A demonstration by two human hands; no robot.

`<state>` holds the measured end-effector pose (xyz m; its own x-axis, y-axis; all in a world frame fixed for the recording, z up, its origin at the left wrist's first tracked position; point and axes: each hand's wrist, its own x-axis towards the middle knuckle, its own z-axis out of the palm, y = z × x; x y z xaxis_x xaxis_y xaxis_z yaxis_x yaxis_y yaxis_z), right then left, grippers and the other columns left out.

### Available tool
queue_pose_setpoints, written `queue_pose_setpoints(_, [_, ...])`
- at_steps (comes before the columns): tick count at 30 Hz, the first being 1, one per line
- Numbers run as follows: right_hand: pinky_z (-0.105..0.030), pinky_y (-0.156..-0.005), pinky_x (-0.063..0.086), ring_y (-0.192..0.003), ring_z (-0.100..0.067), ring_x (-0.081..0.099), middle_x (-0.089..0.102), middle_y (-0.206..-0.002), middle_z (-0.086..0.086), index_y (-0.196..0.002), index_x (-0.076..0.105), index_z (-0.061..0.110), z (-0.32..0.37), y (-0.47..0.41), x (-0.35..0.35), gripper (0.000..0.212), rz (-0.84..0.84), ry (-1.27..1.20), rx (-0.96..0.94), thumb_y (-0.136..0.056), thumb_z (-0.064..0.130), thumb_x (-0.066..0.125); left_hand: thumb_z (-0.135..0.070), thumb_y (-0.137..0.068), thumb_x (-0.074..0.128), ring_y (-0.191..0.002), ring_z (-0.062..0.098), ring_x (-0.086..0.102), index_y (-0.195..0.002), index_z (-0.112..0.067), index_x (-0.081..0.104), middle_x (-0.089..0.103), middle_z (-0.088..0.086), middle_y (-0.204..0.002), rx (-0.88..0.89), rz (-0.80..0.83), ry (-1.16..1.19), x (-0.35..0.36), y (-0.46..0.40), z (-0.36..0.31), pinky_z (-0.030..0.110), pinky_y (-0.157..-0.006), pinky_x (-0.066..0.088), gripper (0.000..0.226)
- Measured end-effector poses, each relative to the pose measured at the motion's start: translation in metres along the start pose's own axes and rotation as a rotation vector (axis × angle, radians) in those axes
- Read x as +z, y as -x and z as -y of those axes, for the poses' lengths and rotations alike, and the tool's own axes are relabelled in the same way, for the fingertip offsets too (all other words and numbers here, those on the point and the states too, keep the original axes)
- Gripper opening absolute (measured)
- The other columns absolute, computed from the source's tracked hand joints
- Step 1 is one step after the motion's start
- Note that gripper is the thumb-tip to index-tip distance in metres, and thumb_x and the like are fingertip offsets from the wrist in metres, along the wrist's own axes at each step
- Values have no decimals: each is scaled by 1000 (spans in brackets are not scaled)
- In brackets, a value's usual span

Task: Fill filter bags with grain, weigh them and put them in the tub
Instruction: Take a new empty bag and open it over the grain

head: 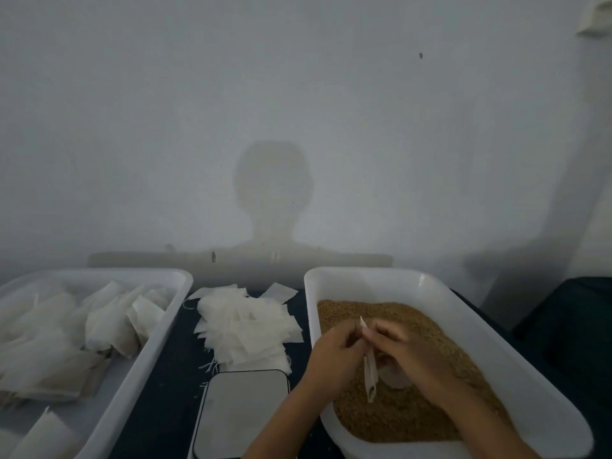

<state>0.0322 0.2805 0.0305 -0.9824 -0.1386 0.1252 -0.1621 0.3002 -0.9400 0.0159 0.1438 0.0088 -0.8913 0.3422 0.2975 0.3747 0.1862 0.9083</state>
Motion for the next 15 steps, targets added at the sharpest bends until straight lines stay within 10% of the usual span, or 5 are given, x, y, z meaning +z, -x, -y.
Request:
queue_pose_setpoints(7, [-21, -52, 39, -54, -17, 51, 53, -58, -4, -66, 54, 6, -6, -1, -2, 28, -171, 258, 25, -93, 5, 50, -10, -89, 54, -54, 2, 40, -82, -20, 41, 46, -5, -67, 60, -111, -199, 2, 0, 5, 15, -52, 35, 18])
queue_pose_setpoints(15, [-22, -47, 37, -52, -16, 49, 54, -56, -4, -64, 58, 7, -10, -2, -9, 29, -223, 89, 224, -92, 9, 51, -15, -98, 40, -75, 8, 43, -90, -15, 47, 49, -4, -90, 250, -29, -491, 9, 0, 7, 9, -60, 29, 11])
